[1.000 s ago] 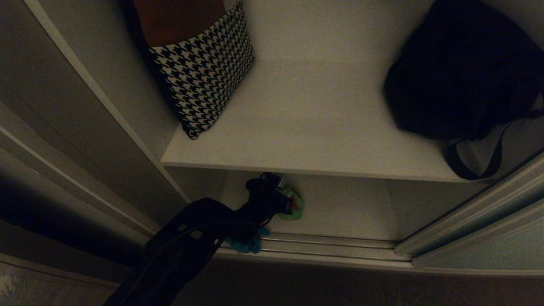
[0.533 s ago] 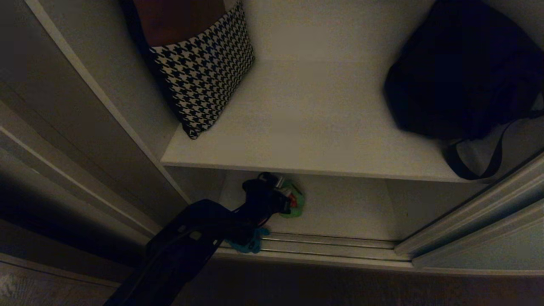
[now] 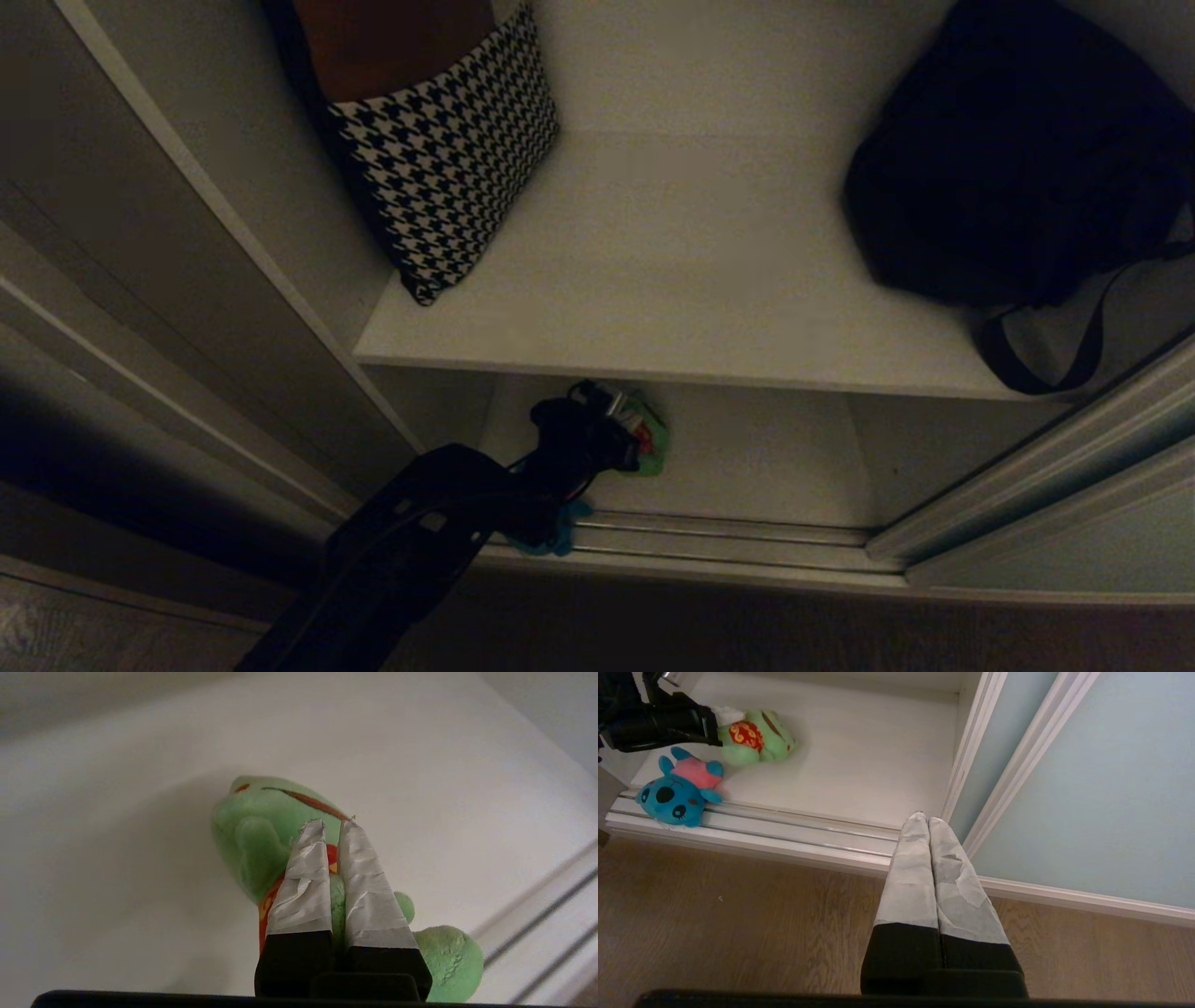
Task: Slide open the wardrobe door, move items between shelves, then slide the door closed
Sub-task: Place the green doll on the lower shelf
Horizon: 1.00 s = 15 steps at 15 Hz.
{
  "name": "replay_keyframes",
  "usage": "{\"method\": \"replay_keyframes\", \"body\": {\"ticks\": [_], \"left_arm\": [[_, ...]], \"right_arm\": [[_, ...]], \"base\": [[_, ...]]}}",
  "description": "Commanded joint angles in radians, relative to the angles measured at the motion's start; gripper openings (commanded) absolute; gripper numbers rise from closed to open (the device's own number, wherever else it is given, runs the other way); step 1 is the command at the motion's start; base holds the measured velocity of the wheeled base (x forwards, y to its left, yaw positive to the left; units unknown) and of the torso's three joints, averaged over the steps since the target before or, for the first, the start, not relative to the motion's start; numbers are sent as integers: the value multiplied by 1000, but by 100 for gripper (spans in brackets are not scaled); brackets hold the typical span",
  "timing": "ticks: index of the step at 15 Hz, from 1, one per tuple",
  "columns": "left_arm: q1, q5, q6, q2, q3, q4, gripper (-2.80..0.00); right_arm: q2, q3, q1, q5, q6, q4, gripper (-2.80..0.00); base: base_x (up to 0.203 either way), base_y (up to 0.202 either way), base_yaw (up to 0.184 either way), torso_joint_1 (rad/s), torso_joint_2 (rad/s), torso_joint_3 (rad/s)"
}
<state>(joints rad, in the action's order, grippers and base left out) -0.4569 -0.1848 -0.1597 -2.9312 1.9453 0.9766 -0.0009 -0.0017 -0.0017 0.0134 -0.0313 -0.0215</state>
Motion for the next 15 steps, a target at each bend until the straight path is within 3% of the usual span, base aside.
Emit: {"method": "replay_keyframes", "body": {"ticks": [1, 2, 3, 4, 8, 13, 15], "left_arm": [[6, -1, -2, -11, 0, 21, -280], [7, -2, -1, -11, 0, 17, -280], [12, -2, 0, -11, 0, 11, -84], [13, -4, 2, -12, 1, 3, 0], [29, -77, 14, -12, 12, -106, 0], [43, -67, 27, 40, 11, -100, 0], [46, -17, 97, 117, 3, -114, 0]], "right_arm": [[-1, 0, 0, 0, 0, 0, -280], [-1, 0, 0, 2, -1, 0, -280], [-1, 0, 0, 0, -1, -1, -280], [-1, 0, 0, 2, -1, 0, -280], [-1, 1, 0, 1, 0, 0, -280], [-1, 2, 0, 0, 1, 0, -280], [-1, 1, 0, 1, -1, -1, -280]], "base": [[0, 0, 0, 0, 0, 0], [0, 0, 0, 0, 0, 0], [0, 0, 0, 0, 0, 0], [0, 0, 0, 0, 0, 0], [0, 0, 0, 0, 0, 0], [0, 0, 0, 0, 0, 0], [0, 0, 0, 0, 0, 0]]}}
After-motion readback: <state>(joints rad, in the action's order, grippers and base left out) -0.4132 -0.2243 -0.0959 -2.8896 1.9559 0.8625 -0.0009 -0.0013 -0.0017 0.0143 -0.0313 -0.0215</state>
